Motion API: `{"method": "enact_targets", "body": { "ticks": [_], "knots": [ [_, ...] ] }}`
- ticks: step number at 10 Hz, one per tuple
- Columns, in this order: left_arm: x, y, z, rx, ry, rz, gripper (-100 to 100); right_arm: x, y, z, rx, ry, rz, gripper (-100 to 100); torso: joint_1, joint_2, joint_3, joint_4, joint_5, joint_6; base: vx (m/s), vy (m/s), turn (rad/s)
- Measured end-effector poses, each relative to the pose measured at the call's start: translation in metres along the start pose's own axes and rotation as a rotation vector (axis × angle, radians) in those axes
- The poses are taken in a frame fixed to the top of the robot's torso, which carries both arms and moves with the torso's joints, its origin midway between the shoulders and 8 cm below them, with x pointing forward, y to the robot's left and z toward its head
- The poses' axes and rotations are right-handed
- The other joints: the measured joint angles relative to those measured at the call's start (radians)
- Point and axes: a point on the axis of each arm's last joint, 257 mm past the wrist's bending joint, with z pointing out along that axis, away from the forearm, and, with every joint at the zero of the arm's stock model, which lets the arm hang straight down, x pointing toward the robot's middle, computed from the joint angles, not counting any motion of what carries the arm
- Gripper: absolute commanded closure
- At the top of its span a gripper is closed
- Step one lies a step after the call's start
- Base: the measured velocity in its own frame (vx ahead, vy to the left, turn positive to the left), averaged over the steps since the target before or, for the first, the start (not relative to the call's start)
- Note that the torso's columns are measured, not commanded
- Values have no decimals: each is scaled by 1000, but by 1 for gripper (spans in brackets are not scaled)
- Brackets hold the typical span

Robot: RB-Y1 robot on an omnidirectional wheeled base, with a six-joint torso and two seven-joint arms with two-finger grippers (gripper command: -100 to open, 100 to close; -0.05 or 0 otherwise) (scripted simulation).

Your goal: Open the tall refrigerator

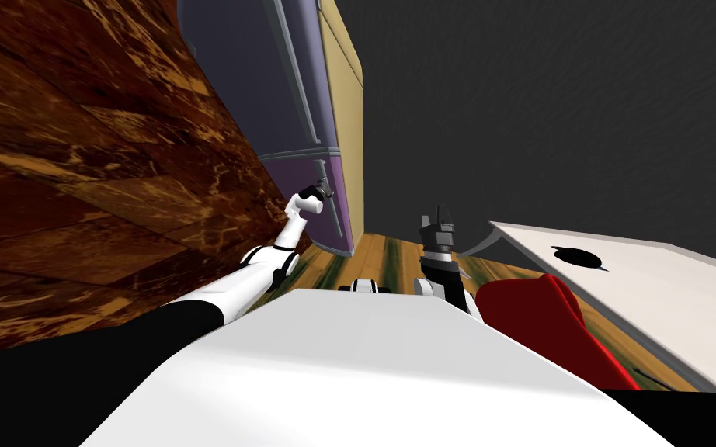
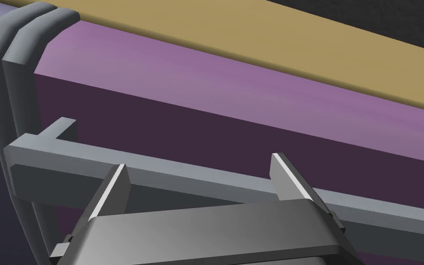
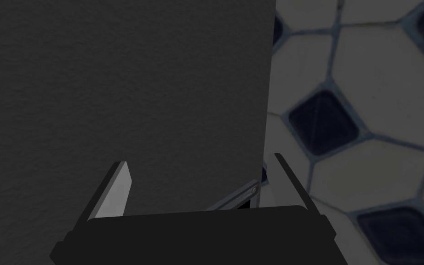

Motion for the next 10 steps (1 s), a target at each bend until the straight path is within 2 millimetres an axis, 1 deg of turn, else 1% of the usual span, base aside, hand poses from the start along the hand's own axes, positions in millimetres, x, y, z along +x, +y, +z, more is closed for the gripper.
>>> {"method": "enact_targets", "body": {
  "ticks": [1, 2, 3, 6, 8, 10],
  "knots": [
    [-4, -5, 3, -12, -18, -8, -100, 0, 0, 0, 0, 0, 0, 0, 1, 1, 0, 0, 0, 0, 13, -35, -1],
    [-6, -5, 6, -19, -26, -12, -100, 0, 0, 0, 0, 0, 0, 0, 4, 2, 1, 0, 1, 0, 25, -56, 3],
    [-12, -12, 9, -30, -46, -20, -100, 0, 0, 0, 0, 0, 0, 0, 3, 1, 1, 1, 1, 0, 20, -58, 13],
    [-30, -18, 22, -76, -110, -52, -100, 0, 0, 0, 0, 0, 0, 0, 3, -6, -5, 0, 0, 1, 15, -85, 3],
    [-44, -31, 24, -93, -158, -76, -100, 0, 0, 0, 0, 0, 0, 0, 5, -6, -4, -1, 1, -1, 31, -53, 6],
    [-50, -39, 28, -105, -187, -92, -100, 0, 0, 0, 0, 0, 0, 0, 6, -1, -1, 0, 2, -2, 28, -54, -5]
  ]
}}
